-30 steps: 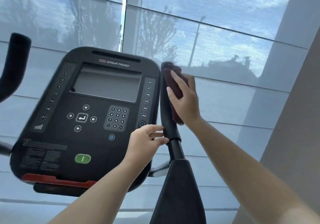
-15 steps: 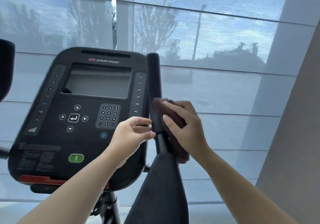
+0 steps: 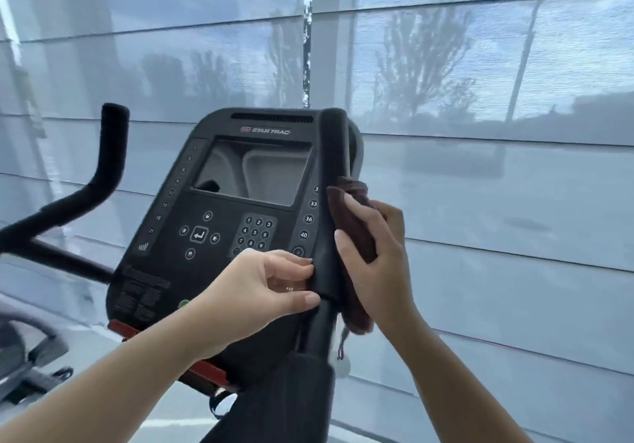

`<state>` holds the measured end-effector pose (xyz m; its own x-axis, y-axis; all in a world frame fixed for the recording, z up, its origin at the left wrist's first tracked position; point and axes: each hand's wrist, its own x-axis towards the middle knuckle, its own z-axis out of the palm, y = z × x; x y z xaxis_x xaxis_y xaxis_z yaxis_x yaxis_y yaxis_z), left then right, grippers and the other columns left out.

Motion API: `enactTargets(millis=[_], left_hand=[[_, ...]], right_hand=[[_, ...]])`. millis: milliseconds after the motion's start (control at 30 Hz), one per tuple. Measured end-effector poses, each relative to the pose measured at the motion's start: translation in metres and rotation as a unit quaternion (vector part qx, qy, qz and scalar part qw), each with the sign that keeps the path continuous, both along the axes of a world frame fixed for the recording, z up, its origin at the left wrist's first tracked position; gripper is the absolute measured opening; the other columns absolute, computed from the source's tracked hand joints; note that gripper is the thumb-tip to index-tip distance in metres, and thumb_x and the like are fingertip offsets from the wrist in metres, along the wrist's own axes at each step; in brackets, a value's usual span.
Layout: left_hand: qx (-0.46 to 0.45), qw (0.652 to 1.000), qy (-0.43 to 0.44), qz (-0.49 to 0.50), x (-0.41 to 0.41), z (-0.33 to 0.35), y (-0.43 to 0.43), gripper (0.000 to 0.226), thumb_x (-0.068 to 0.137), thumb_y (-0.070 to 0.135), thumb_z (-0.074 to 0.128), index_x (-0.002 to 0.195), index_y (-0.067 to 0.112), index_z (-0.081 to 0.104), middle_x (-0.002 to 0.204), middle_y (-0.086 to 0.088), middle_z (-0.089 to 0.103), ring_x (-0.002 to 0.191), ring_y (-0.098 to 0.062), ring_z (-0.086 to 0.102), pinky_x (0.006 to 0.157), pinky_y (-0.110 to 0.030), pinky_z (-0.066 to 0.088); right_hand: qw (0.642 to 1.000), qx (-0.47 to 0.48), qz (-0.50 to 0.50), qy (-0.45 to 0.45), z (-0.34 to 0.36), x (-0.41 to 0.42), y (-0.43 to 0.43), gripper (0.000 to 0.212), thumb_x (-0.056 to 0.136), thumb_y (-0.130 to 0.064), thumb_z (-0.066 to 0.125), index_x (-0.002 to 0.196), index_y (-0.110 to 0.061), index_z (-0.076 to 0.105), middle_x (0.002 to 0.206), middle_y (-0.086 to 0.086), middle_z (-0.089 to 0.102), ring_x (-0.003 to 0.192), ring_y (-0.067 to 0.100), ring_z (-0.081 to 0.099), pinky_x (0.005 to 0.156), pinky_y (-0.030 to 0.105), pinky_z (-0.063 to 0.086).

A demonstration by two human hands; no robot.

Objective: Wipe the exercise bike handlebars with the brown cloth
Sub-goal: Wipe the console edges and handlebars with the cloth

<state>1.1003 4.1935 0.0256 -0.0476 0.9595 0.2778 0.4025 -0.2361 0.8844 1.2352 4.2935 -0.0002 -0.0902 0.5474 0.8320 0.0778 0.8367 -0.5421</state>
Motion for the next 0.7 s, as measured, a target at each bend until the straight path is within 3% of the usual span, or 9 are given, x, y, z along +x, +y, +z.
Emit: enactTargets(millis=[133, 233, 333, 433, 533, 700], left_hand=[[-0.005, 0.998, 0.06, 0.027, 0.009, 0.01, 0.0, 0.024, 0.07, 0.002, 0.075, 0.093, 0.005, 0.073, 0.105, 0.0, 0.067, 0.09, -0.006, 0.067, 0.088, -0.022, 0.051], [-0.011, 0.995, 0.069, 0.074, 0.017, 0.012, -0.002, 0.025, 0.069, 0.004, 0.076, 0.093, 0.008, 0.073, 0.105, 0.003, 0.068, 0.09, -0.006, 0.067, 0.089, -0.025, 0.051], [-0.022, 0.992, 0.05, 0.115, 0.022, 0.011, -0.004, 0.031, 0.069, 0.004, 0.076, 0.1, 0.004, 0.071, 0.108, 0.004, 0.069, 0.094, -0.008, 0.066, 0.09, -0.028, 0.051], [-0.023, 0.99, 0.032, 0.133, 0.029, 0.011, -0.009, 0.028, 0.071, -0.002, 0.073, 0.098, 0.006, 0.071, 0.104, 0.008, 0.071, 0.091, -0.005, 0.067, 0.084, -0.021, 0.052], [-0.026, 0.991, 0.012, 0.134, 0.034, 0.011, -0.013, 0.025, 0.074, -0.005, 0.07, 0.095, 0.009, 0.072, 0.097, 0.012, 0.072, 0.087, -0.003, 0.067, 0.078, -0.015, 0.053], [-0.052, 0.984, -0.009, 0.169, 0.037, 0.013, -0.015, 0.03, 0.074, -0.002, 0.071, 0.101, 0.011, 0.07, 0.088, 0.002, 0.075, 0.084, -0.007, 0.069, 0.072, -0.013, 0.053]], right_hand=[[0.999, -0.003, 0.006, 0.032, -0.019, -0.004, -0.013, 0.035, 0.079, -0.02, 0.059, 0.112, -0.029, 0.062, 0.109, -0.011, 0.046, 0.101, -0.011, 0.047, 0.084, -0.001, 0.032], [0.999, 0.044, 0.015, 0.028, 0.003, -0.001, 0.002, 0.035, 0.079, -0.019, 0.062, 0.113, -0.022, 0.063, 0.104, -0.005, 0.047, 0.098, -0.014, 0.045, 0.085, -0.001, 0.031], [0.994, 0.069, -0.008, 0.08, 0.038, -0.004, 0.031, 0.034, 0.081, -0.013, 0.063, 0.115, -0.014, 0.062, 0.108, 0.003, 0.045, 0.097, -0.009, 0.044, 0.09, 0.003, 0.032], [0.993, 0.022, 0.031, 0.108, 0.059, -0.014, 0.049, 0.037, 0.084, -0.012, 0.059, 0.121, -0.017, 0.058, 0.111, 0.002, 0.046, 0.101, 0.004, 0.05, 0.091, 0.007, 0.036], [0.99, -0.023, 0.076, 0.12, 0.051, -0.017, 0.048, 0.04, 0.085, -0.016, 0.058, 0.124, -0.027, 0.055, 0.112, 0.0, 0.048, 0.102, 0.0, 0.052, 0.087, 0.002, 0.035], [0.986, -0.038, 0.095, 0.133, 0.018, -0.014, 0.031, 0.039, 0.084, -0.013, 0.059, 0.122, -0.024, 0.057, 0.114, 0.002, 0.048, 0.106, -0.006, 0.048, 0.088, 0.0, 0.031]])
